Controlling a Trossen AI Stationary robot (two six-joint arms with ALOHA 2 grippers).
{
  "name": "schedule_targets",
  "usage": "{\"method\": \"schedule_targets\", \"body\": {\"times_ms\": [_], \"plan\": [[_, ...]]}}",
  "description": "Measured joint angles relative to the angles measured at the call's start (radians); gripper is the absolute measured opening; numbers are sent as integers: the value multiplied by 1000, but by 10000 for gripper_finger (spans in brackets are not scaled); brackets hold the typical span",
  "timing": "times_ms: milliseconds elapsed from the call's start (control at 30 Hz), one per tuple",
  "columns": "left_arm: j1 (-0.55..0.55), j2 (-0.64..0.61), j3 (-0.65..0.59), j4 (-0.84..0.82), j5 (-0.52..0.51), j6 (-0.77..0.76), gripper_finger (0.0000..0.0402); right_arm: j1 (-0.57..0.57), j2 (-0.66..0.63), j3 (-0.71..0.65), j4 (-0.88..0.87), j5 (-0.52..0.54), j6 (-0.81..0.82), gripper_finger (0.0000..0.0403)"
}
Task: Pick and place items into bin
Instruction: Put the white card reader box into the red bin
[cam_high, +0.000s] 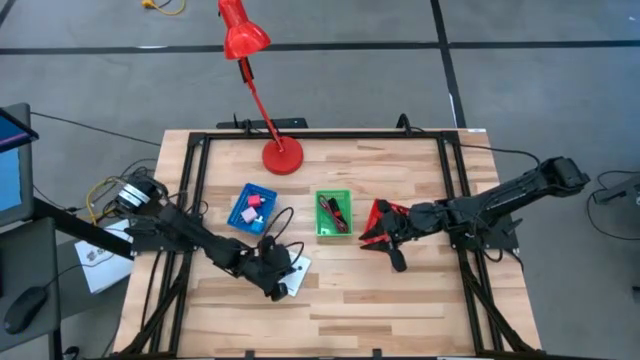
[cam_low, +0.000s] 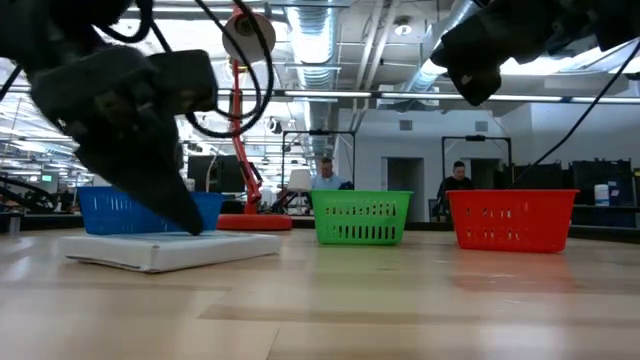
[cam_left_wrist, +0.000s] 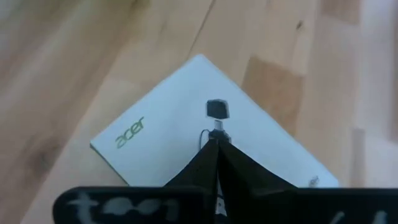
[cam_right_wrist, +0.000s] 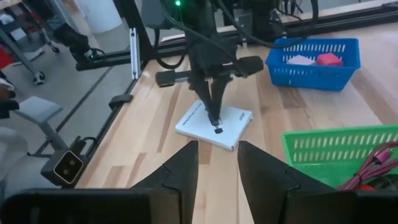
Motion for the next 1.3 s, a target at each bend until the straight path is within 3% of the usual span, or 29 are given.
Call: {"method": "schedule_targets", "body": {"times_ms": [167,300,500,633,867,1133,1300], "plan": [[20,56,7,76,44,19,0,0,9,1,-1,0,23,107],[26,68,15,161,106,154,0,-4,20,0,-4,0,53,107],[47,75,114,118,302,383,0,-39,80,2,16,-2,39,107],[47,75,171,63,368,489,0,-56,160,1,74,-14,27,107],[29,75,221,-27,364,468,0,0,399,37,429,-63,-94,107],[-57,75,222,-36,184,360,0,-2,689,263,334,-55,-113,107],[-78,75,223,-76,148,247,0,-28,802,396,244,-72,-105,107]]}}
